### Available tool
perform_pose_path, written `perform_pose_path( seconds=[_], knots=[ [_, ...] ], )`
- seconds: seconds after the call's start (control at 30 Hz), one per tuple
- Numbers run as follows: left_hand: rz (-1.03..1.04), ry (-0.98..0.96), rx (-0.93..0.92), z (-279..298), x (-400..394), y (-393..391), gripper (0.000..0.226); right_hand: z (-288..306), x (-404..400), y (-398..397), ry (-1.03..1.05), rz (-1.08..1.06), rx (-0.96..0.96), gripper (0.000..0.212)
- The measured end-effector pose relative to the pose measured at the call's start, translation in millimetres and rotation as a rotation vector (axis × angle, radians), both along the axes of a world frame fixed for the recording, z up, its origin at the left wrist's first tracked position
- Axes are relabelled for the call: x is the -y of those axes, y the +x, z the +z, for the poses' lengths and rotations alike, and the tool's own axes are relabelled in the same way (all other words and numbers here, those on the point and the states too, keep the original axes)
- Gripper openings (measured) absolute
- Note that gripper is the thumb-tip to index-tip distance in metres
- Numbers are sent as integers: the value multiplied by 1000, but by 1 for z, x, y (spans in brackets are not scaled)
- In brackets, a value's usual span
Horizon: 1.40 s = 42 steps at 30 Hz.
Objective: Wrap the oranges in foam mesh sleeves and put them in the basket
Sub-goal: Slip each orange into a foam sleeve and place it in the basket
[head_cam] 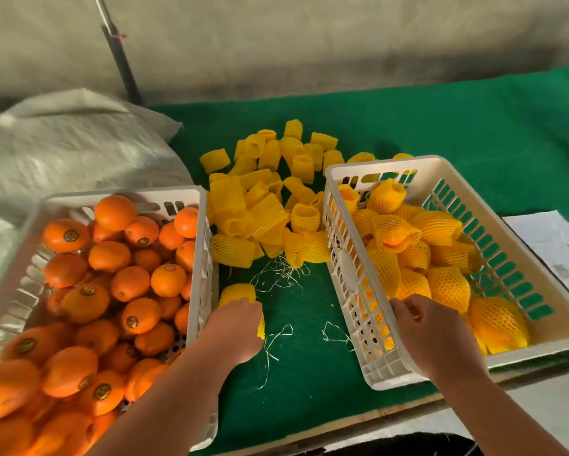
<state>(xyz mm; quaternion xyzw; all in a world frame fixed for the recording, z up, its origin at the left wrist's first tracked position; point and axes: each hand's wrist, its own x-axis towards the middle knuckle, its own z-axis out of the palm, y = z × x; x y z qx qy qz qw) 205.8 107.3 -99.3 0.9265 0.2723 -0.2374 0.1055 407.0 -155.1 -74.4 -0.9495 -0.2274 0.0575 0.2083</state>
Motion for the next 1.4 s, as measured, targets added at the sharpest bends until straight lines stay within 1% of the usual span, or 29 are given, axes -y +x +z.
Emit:
perform_pose_path(
  seconds=[0.2,0.3,0.43,0.57,0.63,0.67,0.7,0.77,0.8,0.87,0.97,1.0,1.07,1.13,1.17,1.23,1.3,1.33,1.4],
  knots=[
    [-53,-9,-233,1,12,-3,61,3,1,-1,-31,-12,-6,38],
    [-85,-17,-317,5,19,-1,69,3,1,-1,-36,-7,-9,36],
    [-89,35,-375,6,22,1,71,4,1,-1,-48,-27,-13,34],
    [-71,74,-346,2,22,2,71,3,3,0,-23,-16,4,34],
    [-68,115,-259,4,24,4,64,3,4,1,-7,-9,25,36],
    [-56,112,-169,7,26,5,59,3,4,1,-7,-9,30,36],
    [-24,77,-32,10,29,5,52,3,4,1,-7,-9,32,35],
    [97,-84,334,19,40,0,23,2,4,1,11,-12,37,33],
    [178,-192,480,25,49,-3,14,2,5,1,40,-13,33,31],
    [360,-394,659,37,67,-10,17,5,6,1,134,-1,-6,25],
    [573,-639,769,51,92,-18,20,16,10,-2,340,29,-94,11],
    [620,-710,799,55,99,-21,22,21,12,-5,426,39,-110,10],
    [683,-828,868,62,110,-25,24,32,16,-16,569,100,-95,11],
    [712,-918,935,68,117,-26,21,49,14,-34,634,213,-66,11],
    [718,-947,956,70,120,-26,21,56,11,-45,652,275,-81,11],
    [716,-970,988,72,125,-26,23,69,3,-62,636,371,-183,16],
    [696,-981,1024,76,128,-26,28,76,-3,-72,543,447,-271,27],
    [682,-992,1046,80,130,-26,26,78,-6,-74,479,474,-279,29],
    [666,-1005,1080,85,131,-27,22,79,-10,-75,382,476,-244,26]
  ],
)
